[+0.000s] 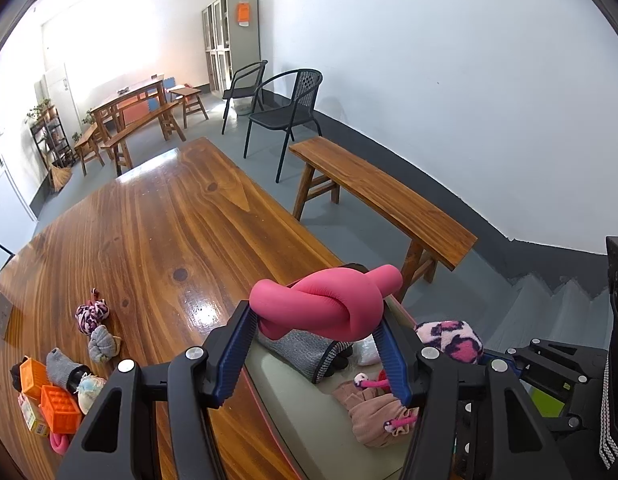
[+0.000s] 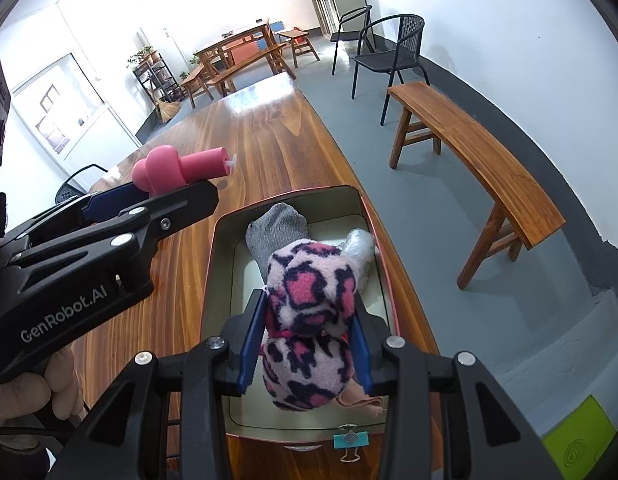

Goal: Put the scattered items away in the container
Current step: 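Open the right tool to drop the leopard plush while the left tool releases the pink knot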

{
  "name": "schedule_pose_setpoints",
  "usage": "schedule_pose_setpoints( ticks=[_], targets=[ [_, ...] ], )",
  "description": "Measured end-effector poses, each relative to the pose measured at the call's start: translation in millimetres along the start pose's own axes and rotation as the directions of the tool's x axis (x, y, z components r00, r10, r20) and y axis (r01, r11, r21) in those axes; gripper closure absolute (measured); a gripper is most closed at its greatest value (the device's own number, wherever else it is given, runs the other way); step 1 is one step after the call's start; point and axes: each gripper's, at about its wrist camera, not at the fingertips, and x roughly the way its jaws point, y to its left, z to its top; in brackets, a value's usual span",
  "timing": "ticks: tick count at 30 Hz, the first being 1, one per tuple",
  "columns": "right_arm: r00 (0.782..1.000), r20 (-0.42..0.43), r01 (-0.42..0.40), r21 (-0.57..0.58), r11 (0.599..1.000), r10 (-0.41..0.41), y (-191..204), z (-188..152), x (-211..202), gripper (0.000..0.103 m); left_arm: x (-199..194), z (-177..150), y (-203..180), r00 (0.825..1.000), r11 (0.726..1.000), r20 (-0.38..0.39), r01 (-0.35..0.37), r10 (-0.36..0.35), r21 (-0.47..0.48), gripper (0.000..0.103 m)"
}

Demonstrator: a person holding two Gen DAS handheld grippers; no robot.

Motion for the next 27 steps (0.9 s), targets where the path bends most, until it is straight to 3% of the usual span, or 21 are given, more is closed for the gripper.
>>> schedule_pose_setpoints(
  ticks=[13,27],
  targets=[
    [0.999,-0.023,-0.032,0.001,1.0,0.032,-3,0,1,0.057,5,0,0,0.999,1.0,-0.033,-0.003,0.003,-0.019,0.041],
    [1.0,-0.009,0.005,-0.03,1.0,-0.005,5,-1,-4,0.048,5,-11,14,0.999,0.998,-0.049,-0.016,0.014,-0.056,0.041]
  ],
)
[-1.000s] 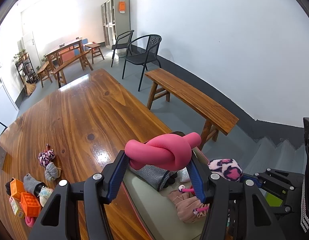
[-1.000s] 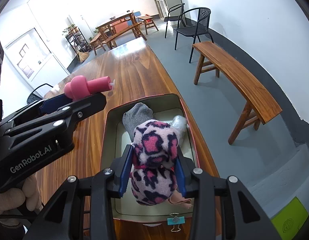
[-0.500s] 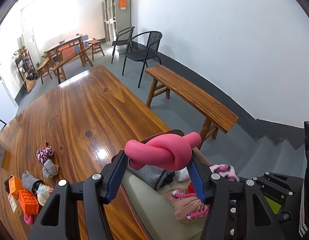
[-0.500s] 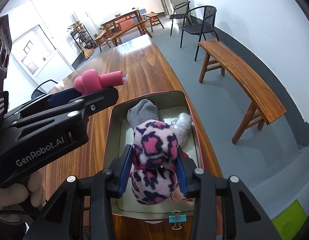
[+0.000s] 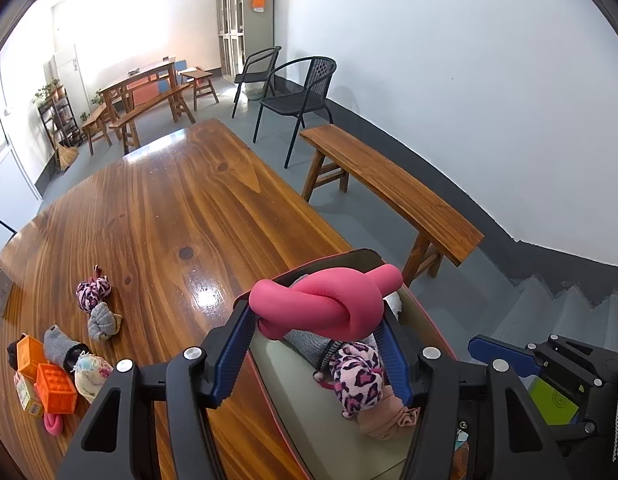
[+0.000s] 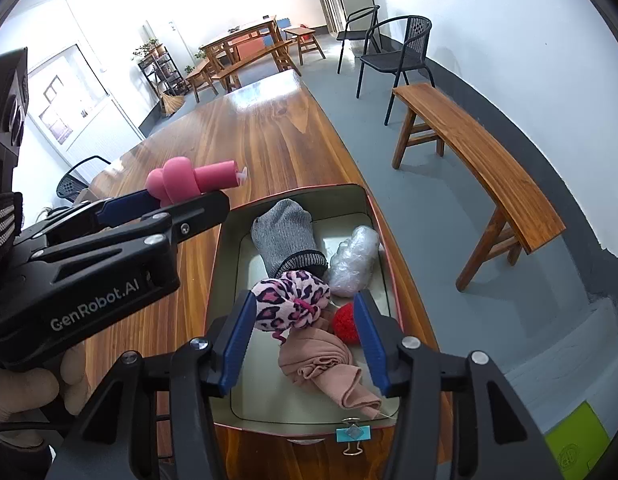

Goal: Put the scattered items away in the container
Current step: 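Open the right tool to drop the leopard plush while the left tool releases the pink knot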

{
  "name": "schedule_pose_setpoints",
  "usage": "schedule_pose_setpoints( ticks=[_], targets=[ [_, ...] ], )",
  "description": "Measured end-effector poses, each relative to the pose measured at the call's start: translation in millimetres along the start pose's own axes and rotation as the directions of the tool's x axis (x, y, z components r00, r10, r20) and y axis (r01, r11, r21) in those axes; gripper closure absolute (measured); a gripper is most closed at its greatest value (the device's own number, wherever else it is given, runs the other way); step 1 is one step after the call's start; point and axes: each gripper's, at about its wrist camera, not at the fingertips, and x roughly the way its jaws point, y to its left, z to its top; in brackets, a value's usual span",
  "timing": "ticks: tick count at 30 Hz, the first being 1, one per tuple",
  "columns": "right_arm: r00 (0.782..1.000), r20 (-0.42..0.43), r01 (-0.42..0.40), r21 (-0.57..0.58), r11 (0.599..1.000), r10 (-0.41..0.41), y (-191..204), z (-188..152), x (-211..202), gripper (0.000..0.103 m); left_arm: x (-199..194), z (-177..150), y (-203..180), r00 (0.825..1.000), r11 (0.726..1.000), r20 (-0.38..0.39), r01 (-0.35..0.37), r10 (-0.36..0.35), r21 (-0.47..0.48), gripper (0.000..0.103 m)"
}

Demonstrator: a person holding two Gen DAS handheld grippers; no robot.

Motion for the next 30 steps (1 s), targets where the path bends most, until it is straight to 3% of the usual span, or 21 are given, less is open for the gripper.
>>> schedule_pose_setpoints(
  ticks=[17,26,28,30],
  targets=[
    [0.999,-0.013,0.034,-0.047,0.998,-0.035,14,4,5,0.048,1,-9,22,1.0,0.997,-0.026,-0.018,0.016,-0.071,0.041],
    [0.999,-0.025,0.025,-0.068,0.997,-0.026,26,4,8,0.047,3,-15,35,0.998,0.992,-0.055,0.024,-0.031,-0.126,0.04],
    [0.999,-0.025,0.025,-0.067,0.997,-0.026,26,3,8,0.041,2,-14,34,0.998,0.991,-0.046,0.035,-0.041,-0.127,0.025],
    [0.999,-0.018,0.027,-0.061,0.998,-0.028,25,3,6,0.036,-2,-14,32,0.999,0.991,-0.021,0.047,-0.05,-0.124,0.022]
  ],
)
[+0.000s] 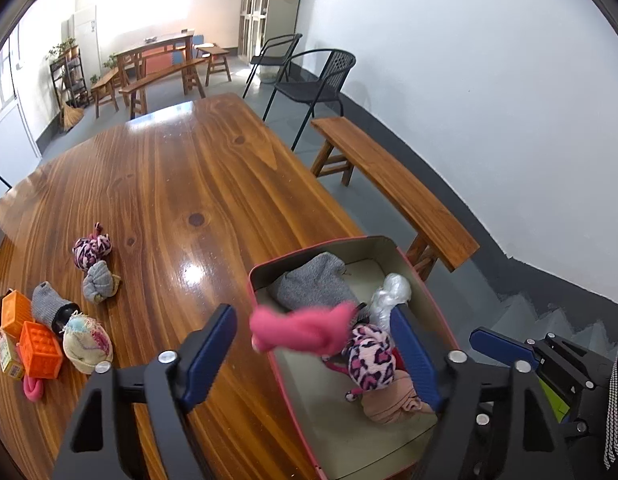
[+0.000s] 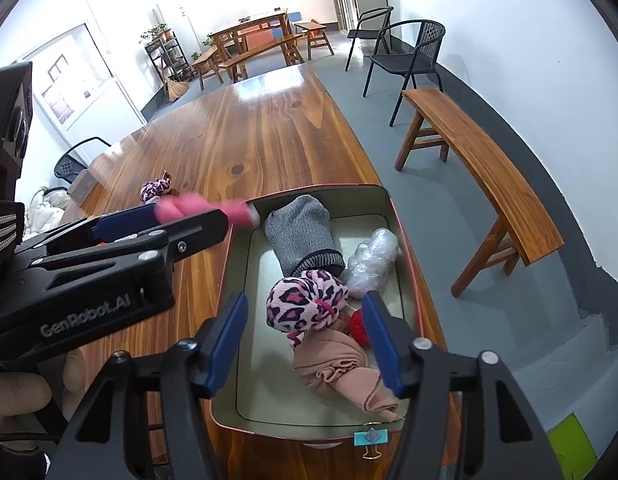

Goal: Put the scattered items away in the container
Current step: 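Open the right tool to drop the leopard plush while the left tool releases the pink knot, then move both open tools back from the box toward the items on the table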

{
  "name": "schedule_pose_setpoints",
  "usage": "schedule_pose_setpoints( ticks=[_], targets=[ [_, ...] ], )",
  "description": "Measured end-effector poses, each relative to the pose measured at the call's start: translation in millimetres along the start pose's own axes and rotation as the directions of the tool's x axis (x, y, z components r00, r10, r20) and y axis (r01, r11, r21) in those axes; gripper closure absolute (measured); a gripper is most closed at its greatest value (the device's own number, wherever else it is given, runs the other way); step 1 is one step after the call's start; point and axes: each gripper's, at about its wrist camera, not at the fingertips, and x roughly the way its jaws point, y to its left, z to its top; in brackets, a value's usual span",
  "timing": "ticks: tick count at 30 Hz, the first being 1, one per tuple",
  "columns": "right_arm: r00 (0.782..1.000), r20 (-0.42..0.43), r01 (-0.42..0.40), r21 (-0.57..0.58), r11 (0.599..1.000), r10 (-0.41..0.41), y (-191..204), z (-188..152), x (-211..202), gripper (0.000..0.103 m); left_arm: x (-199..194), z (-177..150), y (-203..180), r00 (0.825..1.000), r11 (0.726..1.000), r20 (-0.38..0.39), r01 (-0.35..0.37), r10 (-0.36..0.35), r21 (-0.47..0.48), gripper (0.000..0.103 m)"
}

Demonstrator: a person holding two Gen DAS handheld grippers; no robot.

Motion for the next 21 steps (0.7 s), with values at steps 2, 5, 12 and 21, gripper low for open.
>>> schedule_pose_setpoints(
  ticks=[2,5,12,21],
  targets=[
    [1.0,0.009,0.004,0.006,1.0,-0.004,-1,-1,-2,0.034,-1,1,-5,1.0,1.0,0.006,0.012,-0.012,0.013,0.022],
    [1.0,0.012,0.005,0.016,1.0,-0.005,-4,-1,-4,0.034,-3,2,-9,1.0,1.0,0.012,0.01,-0.011,0.023,0.022],
    [1.0,0.007,-0.008,0.012,1.0,0.008,-1,-2,-3,0.034,-9,0,3,0.999,1.0,0.024,-0.026,0.026,-0.009,0.022],
    [0.999,-0.016,-0.049,-0.041,0.998,0.048,25,2,9,0.034,-21,-13,40,0.996,0.992,0.028,-0.086,0.089,-0.088,0.022]
  ],
)
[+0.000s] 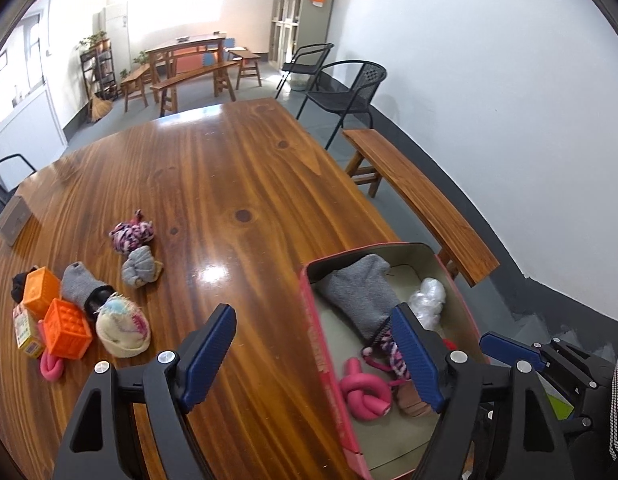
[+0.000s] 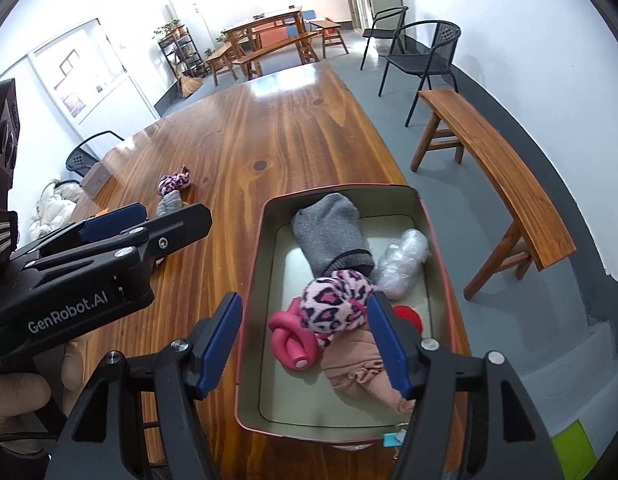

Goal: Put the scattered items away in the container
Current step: 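Move both open tools back from the box toward the items on the table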

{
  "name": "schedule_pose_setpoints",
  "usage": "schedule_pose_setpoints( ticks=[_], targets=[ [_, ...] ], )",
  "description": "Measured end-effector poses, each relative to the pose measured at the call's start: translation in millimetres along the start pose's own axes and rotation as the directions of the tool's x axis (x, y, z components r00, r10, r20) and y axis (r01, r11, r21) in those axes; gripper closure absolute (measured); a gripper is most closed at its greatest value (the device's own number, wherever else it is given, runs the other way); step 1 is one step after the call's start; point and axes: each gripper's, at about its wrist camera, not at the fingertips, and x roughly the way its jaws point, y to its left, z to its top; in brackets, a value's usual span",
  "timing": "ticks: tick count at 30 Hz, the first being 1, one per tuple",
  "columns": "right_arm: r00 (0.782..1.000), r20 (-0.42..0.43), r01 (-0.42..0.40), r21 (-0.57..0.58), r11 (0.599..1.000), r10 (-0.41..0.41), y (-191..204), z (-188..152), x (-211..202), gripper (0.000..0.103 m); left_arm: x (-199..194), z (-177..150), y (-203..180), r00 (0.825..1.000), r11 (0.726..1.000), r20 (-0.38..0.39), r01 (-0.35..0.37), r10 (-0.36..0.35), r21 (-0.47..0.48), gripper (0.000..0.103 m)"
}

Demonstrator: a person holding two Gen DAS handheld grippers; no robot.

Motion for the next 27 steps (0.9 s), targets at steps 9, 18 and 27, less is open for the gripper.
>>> schedule_pose_setpoints(
  ticks=[9,18,27],
  targets=[
    [0.998,-0.044,-0.056,-0.067,0.996,0.053,48,4,22,0.034,-15,-17,67,0.997,0.991,-0.006,-0.077,0.076,-0.107,0.022],
    [0.99,-0.104,-0.11,-0.122,0.986,0.098,110,2,48,0.034,-34,-46,165,0.983,0.946,-0.038,-0.183,0.18,-0.266,0.022],
    [0.983,-0.146,-0.137,-0.158,0.978,0.114,174,3,72,0.034,-49,-75,264,0.964,0.877,-0.077,-0.264,0.255,-0.402,0.022]
  ],
)
